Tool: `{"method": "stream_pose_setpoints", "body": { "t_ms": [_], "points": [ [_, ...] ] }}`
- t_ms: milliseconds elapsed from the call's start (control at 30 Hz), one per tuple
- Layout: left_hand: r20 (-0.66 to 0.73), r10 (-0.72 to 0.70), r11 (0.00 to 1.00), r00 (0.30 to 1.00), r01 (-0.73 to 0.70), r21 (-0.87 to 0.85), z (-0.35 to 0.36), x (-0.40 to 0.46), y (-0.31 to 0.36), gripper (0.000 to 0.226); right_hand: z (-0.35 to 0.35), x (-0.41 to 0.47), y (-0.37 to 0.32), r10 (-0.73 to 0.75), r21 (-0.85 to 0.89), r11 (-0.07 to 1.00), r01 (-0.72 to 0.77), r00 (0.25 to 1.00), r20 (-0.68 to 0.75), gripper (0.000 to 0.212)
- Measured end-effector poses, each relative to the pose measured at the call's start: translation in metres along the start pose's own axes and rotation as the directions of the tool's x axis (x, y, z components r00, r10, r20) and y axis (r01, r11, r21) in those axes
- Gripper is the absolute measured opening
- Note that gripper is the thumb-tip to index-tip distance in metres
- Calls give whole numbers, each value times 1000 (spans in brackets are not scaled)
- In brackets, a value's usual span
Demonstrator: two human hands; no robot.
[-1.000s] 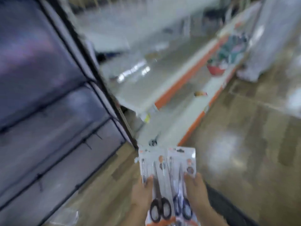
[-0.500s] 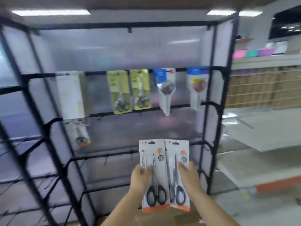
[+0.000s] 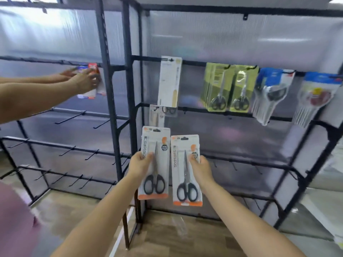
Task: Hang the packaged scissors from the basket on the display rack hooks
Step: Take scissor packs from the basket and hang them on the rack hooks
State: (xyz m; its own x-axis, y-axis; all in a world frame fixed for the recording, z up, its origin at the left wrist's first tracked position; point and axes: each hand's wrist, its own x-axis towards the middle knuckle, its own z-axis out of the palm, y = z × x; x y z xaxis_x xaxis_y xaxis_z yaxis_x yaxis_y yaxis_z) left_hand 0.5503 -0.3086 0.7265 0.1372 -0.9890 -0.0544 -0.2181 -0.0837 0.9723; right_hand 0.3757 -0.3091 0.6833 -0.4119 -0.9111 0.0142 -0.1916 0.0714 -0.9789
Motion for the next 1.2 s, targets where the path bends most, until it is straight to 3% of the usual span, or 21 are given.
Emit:
{"method": "stream_pose_setpoints", "body": {
  "t_ms": [67,167,333,600,733,900,1033,1133,1200],
  "points": [
    [-14,-20,999,1000,19,-40,-10,15,-12,35,15,9,-4,-17,-25,1000,18,1000,22,20],
    [-35,-38,996,999,35,-79,-18,36,-25,23,36,26,-9,-58,-33,998,59,998,34,17],
    [-59,-45,998,997,42,-54,-19,68,-38,18,68,64,-10,-111,-72,991,114,993,37,12],
    [-116,-8,1000,993,8,-1,-6,159,-57,38,135,154,-10,-159,-5,987,160,983,97,15],
    [-148,-7,999,989,0,-43,3,200,-58,38,161,202,-13,-171,-14,985,172,982,81,17],
    [-169,1,997,986,-14,-75,12,239,-63,36,184,250,-14,-184,4,983,184,981,67,34],
    [-199,9,997,980,-25,-79,19,250,-63,39,198,273,-10,-216,-17,976,217,975,51,28],
    [-209,26,994,977,-47,-97,22,255,-62,35,203,285,-3,-233,-20,972,233,972,26,24],
    [-211,27,992,977,-52,-111,25,258,-60,21,205,290,2,-237,-29,971,238,971,10,28]
  ]
}}
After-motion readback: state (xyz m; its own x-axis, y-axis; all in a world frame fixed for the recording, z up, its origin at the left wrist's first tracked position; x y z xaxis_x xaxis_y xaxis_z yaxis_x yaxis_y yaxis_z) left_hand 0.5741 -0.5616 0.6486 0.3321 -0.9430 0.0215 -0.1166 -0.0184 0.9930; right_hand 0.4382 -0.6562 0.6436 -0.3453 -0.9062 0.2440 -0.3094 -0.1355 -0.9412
